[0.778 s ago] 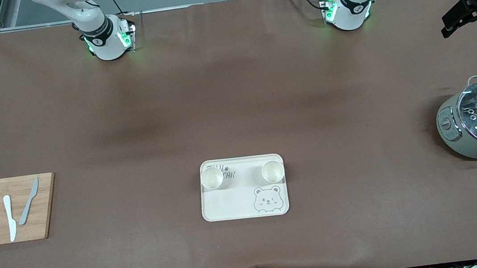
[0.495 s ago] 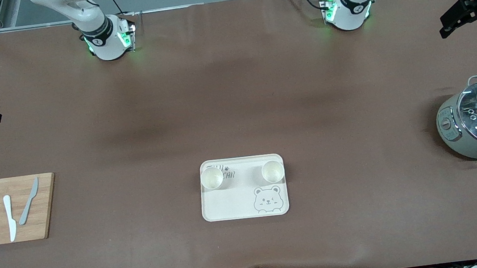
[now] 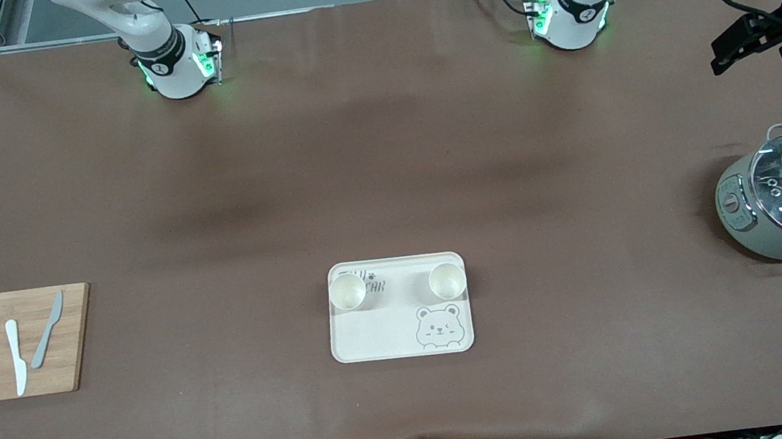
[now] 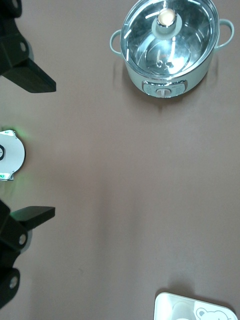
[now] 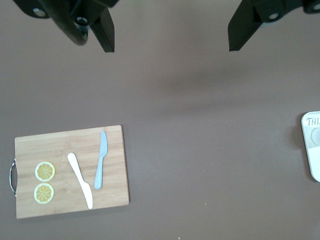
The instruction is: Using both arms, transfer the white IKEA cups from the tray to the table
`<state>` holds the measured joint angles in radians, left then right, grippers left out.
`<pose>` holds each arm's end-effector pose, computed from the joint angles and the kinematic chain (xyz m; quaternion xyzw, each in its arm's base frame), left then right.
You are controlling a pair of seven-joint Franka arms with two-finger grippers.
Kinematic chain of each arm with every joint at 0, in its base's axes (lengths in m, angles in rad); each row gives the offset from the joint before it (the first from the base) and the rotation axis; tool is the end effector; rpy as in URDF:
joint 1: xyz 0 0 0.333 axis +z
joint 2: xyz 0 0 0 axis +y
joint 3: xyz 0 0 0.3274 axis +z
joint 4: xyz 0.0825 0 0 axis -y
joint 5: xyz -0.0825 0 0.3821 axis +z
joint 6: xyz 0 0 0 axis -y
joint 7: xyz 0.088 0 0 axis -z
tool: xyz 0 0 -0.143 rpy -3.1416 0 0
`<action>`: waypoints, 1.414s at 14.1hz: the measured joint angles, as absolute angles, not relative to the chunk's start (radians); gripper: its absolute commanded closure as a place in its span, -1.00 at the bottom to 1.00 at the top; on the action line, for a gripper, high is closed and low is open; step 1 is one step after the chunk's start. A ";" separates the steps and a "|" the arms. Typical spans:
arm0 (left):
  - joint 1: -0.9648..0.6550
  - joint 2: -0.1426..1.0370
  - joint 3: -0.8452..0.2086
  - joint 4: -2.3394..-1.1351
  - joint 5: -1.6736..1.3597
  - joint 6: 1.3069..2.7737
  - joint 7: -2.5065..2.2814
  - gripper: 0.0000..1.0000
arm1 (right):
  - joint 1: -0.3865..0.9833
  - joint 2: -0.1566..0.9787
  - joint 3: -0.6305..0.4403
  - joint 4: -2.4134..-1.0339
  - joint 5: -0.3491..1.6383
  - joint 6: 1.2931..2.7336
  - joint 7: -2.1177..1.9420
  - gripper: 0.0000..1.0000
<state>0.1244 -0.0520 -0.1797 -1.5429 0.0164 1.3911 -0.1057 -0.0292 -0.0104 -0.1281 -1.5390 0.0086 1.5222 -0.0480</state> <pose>0.5124 -0.0284 0.6255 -0.9983 -0.0266 0.0491 0.0168 0.5379 -0.0844 0.6162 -0.9985 0.0544 0.0027 0.0053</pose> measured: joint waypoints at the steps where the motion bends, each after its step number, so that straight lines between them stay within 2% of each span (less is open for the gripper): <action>1: 0.120 -0.033 -0.184 -1.532 0.016 1.392 -0.106 -1.00 | -0.031 -0.010 -0.128 -1.539 0.009 1.518 -0.048 -1.00; 9: 0.025 0.130 -0.253 -1.521 0.012 1.499 -0.203 -1.00 | -0.035 0.039 -0.127 -1.540 0.007 1.514 -0.047 -1.00; 14: -0.110 0.269 -0.257 -1.521 0.012 1.659 -0.505 -1.00 | -0.067 0.109 -0.129 -1.538 0.005 1.563 -0.048 -1.00; 20: -0.192 0.432 -0.257 -1.519 0.013 1.906 -0.702 -1.00 | -0.093 0.172 -0.130 -1.537 0.005 1.574 -0.048 -1.00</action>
<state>-0.1924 0.4316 -0.2574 -1.5194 0.0125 1.9056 -0.7023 -0.0930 0.1723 -0.1302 -1.5371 0.0051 1.5739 -0.0482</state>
